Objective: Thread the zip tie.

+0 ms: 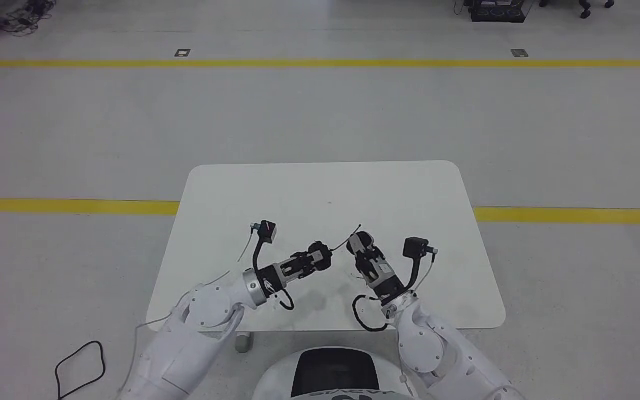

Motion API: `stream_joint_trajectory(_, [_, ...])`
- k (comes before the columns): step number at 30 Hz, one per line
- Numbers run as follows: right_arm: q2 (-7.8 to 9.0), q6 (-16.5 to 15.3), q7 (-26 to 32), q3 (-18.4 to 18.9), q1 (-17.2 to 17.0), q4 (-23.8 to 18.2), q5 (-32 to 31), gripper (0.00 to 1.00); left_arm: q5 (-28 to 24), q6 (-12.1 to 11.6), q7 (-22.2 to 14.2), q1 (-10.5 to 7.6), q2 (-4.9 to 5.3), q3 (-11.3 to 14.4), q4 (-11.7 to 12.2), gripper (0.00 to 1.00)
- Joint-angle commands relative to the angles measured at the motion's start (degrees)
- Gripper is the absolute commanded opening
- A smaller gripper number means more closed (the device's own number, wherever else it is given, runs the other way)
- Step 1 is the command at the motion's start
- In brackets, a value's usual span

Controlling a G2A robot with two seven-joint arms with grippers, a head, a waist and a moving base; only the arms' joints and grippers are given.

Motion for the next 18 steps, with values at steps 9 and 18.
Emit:
stream_joint_trajectory(9, [-0.47, 1.2, -0.1, 0.6, -0.5, 0.0, -1.4, 0.0, -0.6, 0.0, -0.7, 0.44, 0.0, -0.3, -0.5, 0.0])
stream_joint_trajectory(18, [-0.92, 1.5, 0.0, 1.2, -0.8, 0.2, -1.8, 0.0, -0.7, 0.0, -0.8, 0.57, -0.09, -0.5, -0.5, 0.0])
